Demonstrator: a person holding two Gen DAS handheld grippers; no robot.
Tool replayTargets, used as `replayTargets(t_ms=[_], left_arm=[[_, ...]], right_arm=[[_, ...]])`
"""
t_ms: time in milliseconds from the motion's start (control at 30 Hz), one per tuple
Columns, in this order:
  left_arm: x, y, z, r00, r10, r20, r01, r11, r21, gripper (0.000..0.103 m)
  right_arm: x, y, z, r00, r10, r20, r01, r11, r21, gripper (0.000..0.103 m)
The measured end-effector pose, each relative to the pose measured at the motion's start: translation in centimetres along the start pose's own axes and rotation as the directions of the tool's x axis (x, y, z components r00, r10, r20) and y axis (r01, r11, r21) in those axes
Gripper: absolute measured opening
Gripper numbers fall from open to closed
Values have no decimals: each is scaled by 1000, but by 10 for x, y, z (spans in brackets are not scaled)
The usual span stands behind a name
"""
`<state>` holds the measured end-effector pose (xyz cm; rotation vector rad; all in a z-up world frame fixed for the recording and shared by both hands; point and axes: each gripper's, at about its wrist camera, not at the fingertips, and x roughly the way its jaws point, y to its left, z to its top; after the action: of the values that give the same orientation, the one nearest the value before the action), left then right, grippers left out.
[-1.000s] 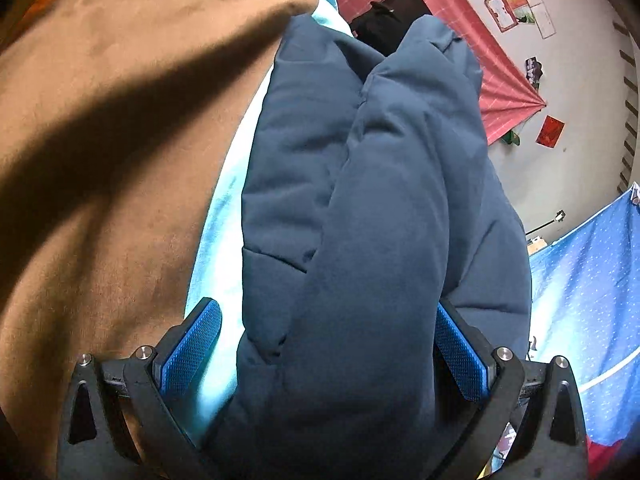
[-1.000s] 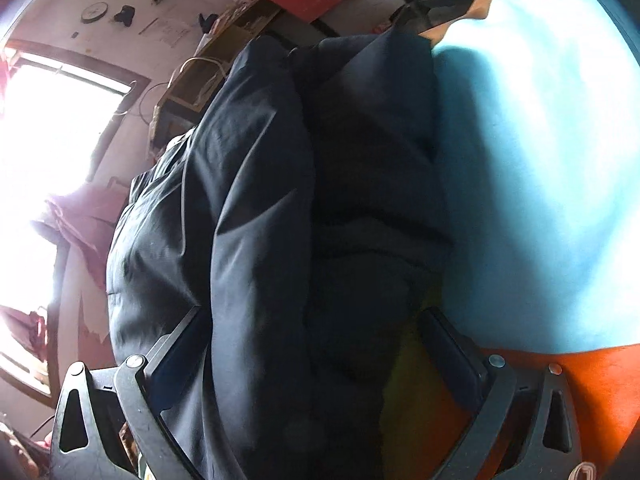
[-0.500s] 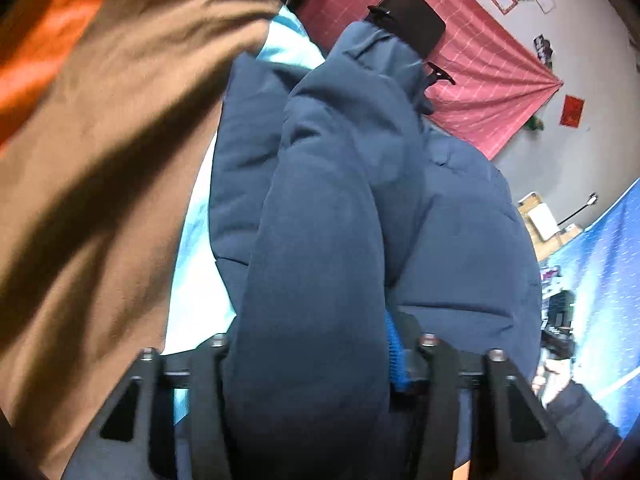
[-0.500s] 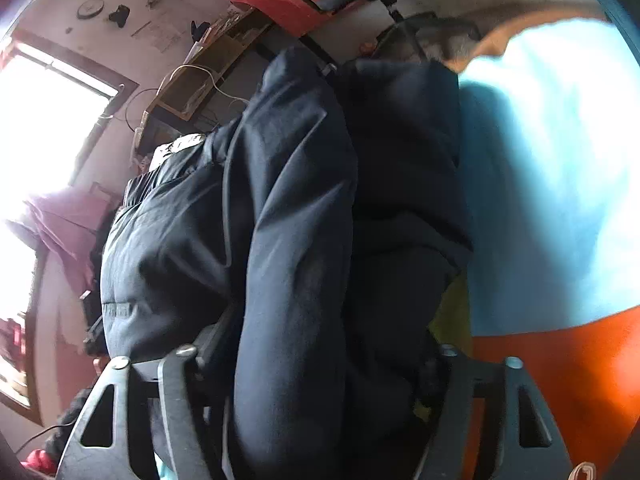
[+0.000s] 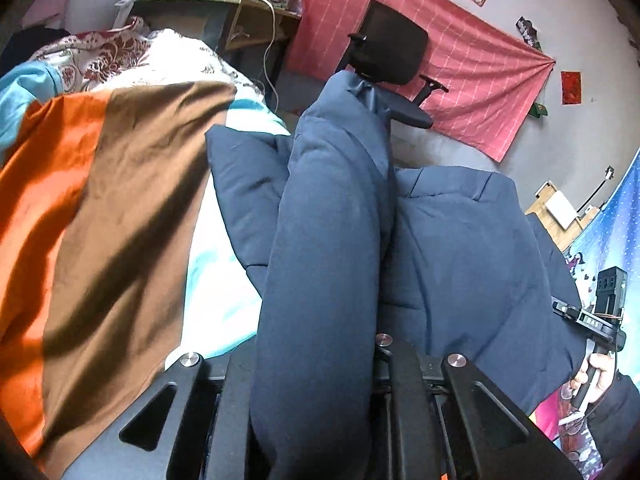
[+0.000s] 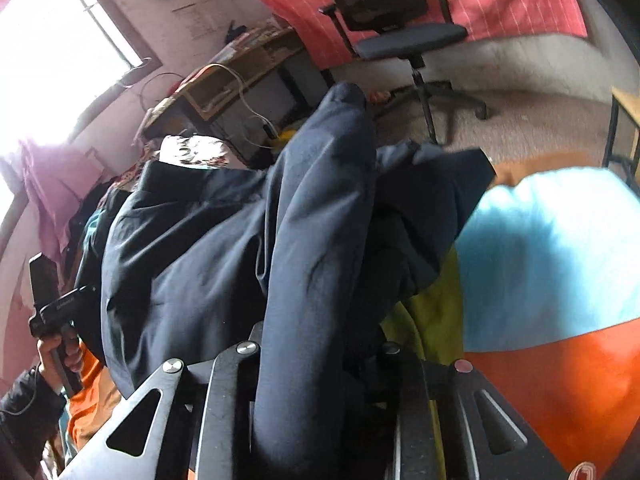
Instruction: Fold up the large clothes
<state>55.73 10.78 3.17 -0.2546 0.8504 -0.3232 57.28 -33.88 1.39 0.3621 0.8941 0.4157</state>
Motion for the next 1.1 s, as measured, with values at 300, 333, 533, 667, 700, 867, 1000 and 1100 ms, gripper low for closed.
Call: replayTargets(t_ms=[300, 333, 533, 667, 700, 867, 1000, 1100], left_arm=[[-49, -21, 24, 1000, 7, 27, -8, 1000, 11, 12], [-54, -21, 22, 1000, 9, 22, -9, 1000, 10, 12], [-69, -19, 3, 1000, 12, 1, -12, 1000, 2, 12], [-70, -12, -14, 1000, 8, -15, -8, 1000, -4, 12], [-66, -11, -20, 1000, 18, -20, -17, 1000, 11, 12], [-33, 1, -52, 996, 60, -72, -57, 998, 39, 12], [-19, 22, -67, 996, 60, -71, -59, 998, 11, 13], [-13, 29, -72, 995, 62, -74, -61, 998, 16, 15]], right_arm=[[-45, 51, 6, 997, 19, 73, -13, 997, -71, 22], [-49, 55, 5, 997, 21, 77, -15, 997, -74, 22], [-70, 73, -10, 995, 35, 89, -25, 994, -106, 22], [-66, 75, -23, 996, 39, 78, -31, 994, -102, 22], [-63, 75, -26, 996, 39, 74, -32, 995, -98, 22], [-45, 62, -55, 999, 27, 41, -23, 997, -75, 22], [-19, 44, -82, 999, -38, 26, 39, 997, -70, 22], [-10, 24, -98, 998, -42, 43, 44, 999, -30, 24]])
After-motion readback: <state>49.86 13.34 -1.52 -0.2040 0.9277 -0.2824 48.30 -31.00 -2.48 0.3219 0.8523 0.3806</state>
